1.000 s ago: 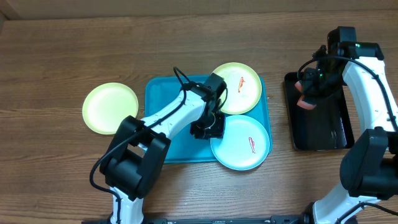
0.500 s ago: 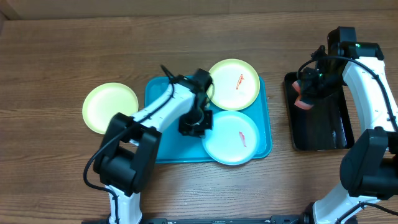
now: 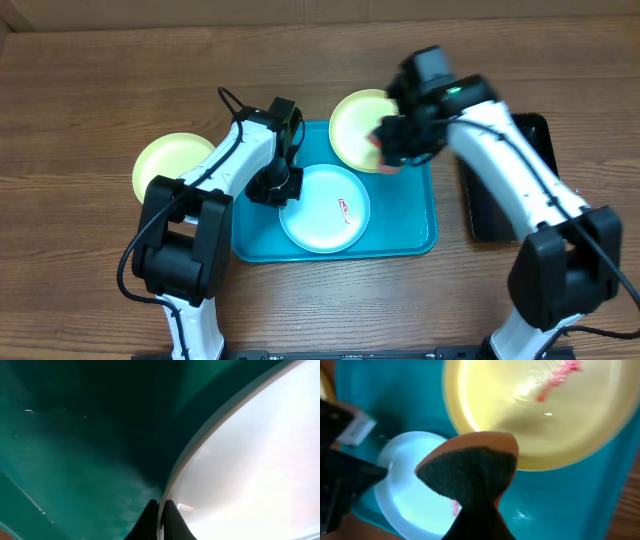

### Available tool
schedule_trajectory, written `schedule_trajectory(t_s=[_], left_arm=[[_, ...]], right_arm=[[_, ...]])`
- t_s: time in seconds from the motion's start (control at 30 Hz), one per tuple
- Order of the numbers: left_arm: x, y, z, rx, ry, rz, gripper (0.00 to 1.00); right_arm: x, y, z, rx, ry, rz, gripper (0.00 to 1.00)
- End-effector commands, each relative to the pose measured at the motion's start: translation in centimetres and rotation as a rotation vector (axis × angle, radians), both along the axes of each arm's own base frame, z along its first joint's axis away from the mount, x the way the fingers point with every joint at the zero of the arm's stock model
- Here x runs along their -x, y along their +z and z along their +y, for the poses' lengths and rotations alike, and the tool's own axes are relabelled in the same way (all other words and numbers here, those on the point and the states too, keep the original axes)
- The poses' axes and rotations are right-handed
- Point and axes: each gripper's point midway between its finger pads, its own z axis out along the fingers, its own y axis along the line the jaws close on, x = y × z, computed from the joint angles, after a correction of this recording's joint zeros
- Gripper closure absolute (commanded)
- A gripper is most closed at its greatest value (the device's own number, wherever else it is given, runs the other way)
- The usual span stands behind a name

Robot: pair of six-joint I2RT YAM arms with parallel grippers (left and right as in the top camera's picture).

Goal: Clean dirty plates on tray and stack at the side
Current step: 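Scrub the light-blue plate with the sponge while left gripper holds it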

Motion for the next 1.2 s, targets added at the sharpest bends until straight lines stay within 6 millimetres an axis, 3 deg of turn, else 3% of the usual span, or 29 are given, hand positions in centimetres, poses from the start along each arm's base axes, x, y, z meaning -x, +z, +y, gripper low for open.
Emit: schedule_trajectory(t_s=[0.0, 0.1, 0.23, 0.3, 0.6, 0.77, 1.03, 1.17], left_arm=[[-1.1, -0.2, 2.6, -0.047, 0.053, -0.011, 0.96], [-0.9, -0.5, 2.8, 0.007, 0.106, 0.012, 0.96], [-0.7, -1.3, 3.1, 0.053, 0.146, 0.021, 0.96], [-0.6, -1.5, 3.3, 0.057, 0.165, 0.027, 0.96], [-1.0, -1.6, 3.2, 0.062, 0.165, 0.009, 0.96], [-1.1, -1.5, 3.0, 0.072, 0.166, 0.009, 0.96], [-1.9, -1.3, 1.8, 0.178, 0.193, -0.005, 0.96], [-2.0, -1.3, 2.3, 0.177, 0.207, -0.005, 0.96]], right_arm=[[0.3, 0.0, 3.2, 0.002, -0.011, -0.031, 0.96], [0.8, -1.3, 5.6, 0.001, 0.042, -0.032, 0.96], [1.7, -5.4, 7.7, 0.036, 0.071, 0.035, 0.96], [2.2, -7.9, 8.1, 0.063, 0.082, 0.078, 0.96], [2.8, -11.7, 7.8, 0.101, 0.05, 0.155, 0.96], [3.2, -12.3, 8.1, 0.088, 0.034, 0.186, 0.96], [6.0, -11.9, 13.2, -0.115, 0.142, 0.279, 0.96], [6.8, -12.3, 13.9, -0.133, 0.162, 0.308, 0.96]])
